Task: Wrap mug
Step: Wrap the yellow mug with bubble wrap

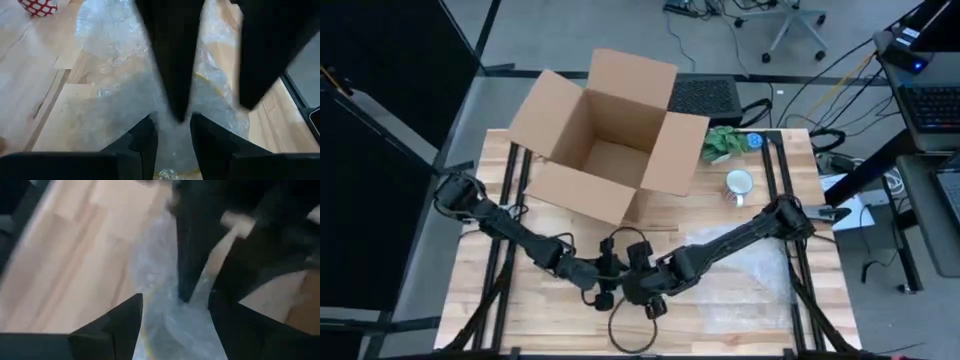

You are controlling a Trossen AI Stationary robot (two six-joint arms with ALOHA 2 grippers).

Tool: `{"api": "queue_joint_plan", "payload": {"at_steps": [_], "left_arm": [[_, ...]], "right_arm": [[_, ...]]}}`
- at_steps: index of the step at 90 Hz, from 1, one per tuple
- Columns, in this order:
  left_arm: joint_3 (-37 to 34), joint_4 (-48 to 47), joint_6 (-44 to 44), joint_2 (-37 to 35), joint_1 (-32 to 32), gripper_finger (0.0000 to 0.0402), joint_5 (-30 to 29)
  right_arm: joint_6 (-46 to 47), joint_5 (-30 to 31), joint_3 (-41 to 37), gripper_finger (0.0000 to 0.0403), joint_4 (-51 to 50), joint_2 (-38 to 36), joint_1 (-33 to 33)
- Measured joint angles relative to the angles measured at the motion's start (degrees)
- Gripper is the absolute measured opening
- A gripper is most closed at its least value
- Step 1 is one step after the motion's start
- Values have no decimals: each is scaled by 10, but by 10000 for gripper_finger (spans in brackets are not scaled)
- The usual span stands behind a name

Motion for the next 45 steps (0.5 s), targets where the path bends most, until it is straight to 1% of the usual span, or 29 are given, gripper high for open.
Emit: {"api": "queue_joint_plan", "payload": {"at_steps": [10,28,45], "left_arm": [[0,1,0,0,0,105,0],[0,2,0,0,0,105,0],[0,1,0,0,0,105,0]], "right_arm": [[11,-6,2,215,-7,24,-2],[-7,-25,1,215,14,33,-4],[-1,-79,1,215,27,53,-16]]}}
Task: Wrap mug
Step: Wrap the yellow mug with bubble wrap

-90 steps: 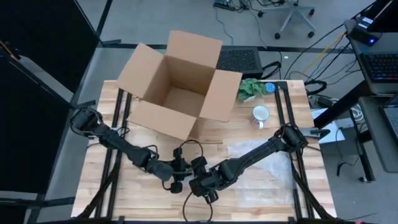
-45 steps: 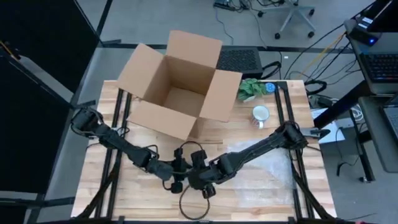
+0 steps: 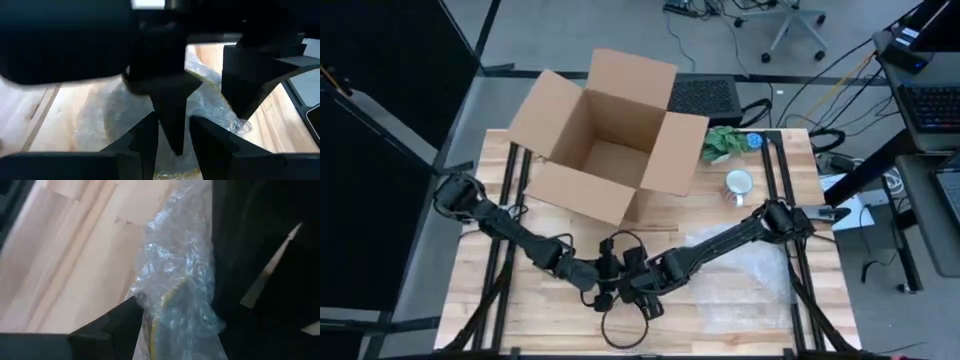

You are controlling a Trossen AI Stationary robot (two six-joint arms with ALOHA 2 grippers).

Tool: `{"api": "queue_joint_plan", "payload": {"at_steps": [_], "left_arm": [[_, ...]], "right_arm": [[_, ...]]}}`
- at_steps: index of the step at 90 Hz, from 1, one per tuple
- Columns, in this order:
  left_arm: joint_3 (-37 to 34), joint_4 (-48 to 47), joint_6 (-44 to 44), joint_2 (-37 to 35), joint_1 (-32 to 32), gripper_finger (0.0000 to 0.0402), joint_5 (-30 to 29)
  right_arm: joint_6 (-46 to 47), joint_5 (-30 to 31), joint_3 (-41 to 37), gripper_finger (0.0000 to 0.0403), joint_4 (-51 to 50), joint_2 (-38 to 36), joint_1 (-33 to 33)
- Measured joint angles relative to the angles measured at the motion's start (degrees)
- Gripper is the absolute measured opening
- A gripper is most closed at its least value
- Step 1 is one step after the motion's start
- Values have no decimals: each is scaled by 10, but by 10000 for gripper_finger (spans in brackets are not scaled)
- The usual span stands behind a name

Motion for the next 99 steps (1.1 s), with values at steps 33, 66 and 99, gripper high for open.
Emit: {"api": "queue_joint_plan", "payload": {"at_steps": [33,66,99], "left_arm": [[0,3,0,0,1,105,1],[0,3,-2,0,1,105,0],[0,4,-2,0,1,105,0]], "right_arm": [[1,-10,-2,215,2,7,-4],[5,9,-5,215,-28,-96,-12],[65,15,-4,215,-22,-77,18]]}}
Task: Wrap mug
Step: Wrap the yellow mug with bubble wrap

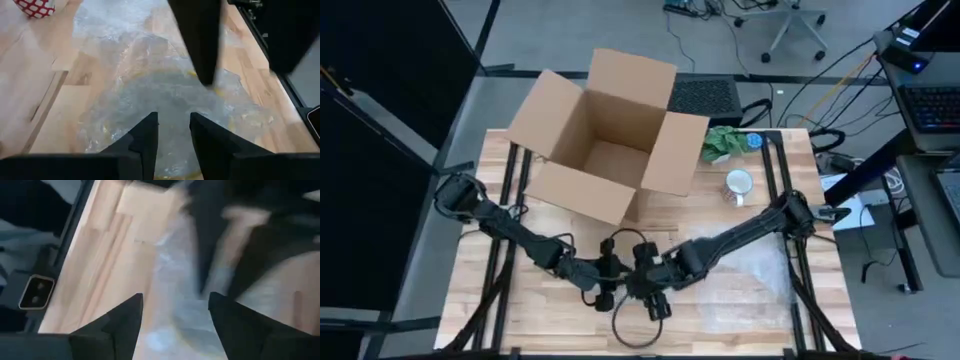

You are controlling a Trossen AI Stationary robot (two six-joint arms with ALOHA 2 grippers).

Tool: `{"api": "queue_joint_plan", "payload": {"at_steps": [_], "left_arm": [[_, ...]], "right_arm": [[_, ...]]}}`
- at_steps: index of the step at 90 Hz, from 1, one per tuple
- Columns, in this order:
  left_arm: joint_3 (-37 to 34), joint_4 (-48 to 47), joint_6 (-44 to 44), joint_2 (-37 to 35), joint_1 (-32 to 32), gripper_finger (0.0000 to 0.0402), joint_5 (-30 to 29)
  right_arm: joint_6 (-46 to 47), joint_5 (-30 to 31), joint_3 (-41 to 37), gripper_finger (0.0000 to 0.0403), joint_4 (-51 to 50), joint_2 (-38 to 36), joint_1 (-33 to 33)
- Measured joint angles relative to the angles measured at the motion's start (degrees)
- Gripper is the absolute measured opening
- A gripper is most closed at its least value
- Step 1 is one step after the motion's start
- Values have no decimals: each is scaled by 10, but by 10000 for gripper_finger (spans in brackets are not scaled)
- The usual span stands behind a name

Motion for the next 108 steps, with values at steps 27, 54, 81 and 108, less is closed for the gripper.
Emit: {"api": "queue_joint_plan", "payload": {"at_steps": [27,54,81,108], "left_arm": [[-1,5,4,0,0,104,-5],[-1,-1,6,-1,0,104,-7],[0,10,-5,0,0,105,2],[0,8,-1,0,0,105,2]], "right_arm": [[-37,12,6,215,27,109,4],[-75,12,5,215,41,124,1],[-39,10,-4,215,0,36,1],[30,53,-1,215,-89,-85,2]]}}
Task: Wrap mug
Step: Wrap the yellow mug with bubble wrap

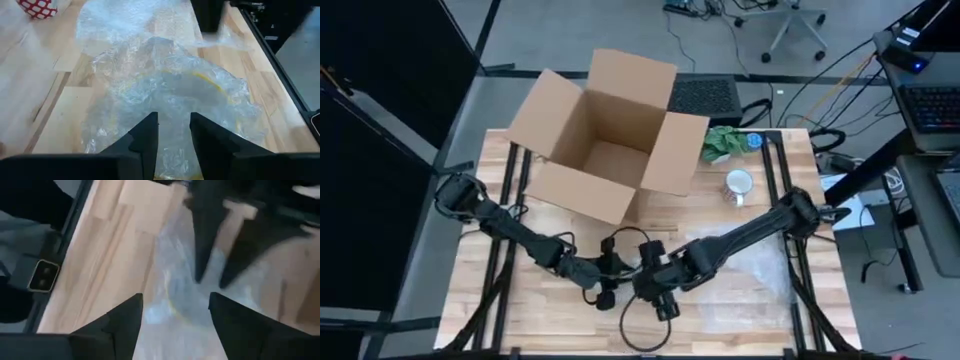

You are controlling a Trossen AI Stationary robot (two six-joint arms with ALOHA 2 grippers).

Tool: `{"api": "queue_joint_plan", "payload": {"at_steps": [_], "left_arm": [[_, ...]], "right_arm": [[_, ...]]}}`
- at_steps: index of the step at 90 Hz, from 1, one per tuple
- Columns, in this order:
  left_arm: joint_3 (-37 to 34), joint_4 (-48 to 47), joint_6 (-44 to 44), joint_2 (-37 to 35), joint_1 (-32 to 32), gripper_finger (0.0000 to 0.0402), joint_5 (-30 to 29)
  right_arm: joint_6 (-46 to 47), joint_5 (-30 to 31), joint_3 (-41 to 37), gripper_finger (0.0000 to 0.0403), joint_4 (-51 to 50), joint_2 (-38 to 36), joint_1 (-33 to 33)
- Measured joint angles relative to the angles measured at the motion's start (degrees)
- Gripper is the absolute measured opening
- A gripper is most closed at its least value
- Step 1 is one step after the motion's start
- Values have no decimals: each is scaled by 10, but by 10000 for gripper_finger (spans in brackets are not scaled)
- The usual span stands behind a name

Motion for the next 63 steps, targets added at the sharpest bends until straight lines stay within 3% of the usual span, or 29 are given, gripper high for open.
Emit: {"api": "queue_joint_plan", "payload": {"at_steps": [11,24,63], "left_arm": [[0,-1,0,0,0,105,0],[0,-1,0,0,0,105,0],[0,4,1,0,0,105,-1]], "right_arm": [[81,75,2,215,-31,-16,-17],[155,53,0,215,-52,18,-46],[160,1,6,215,4,141,-60]]}}
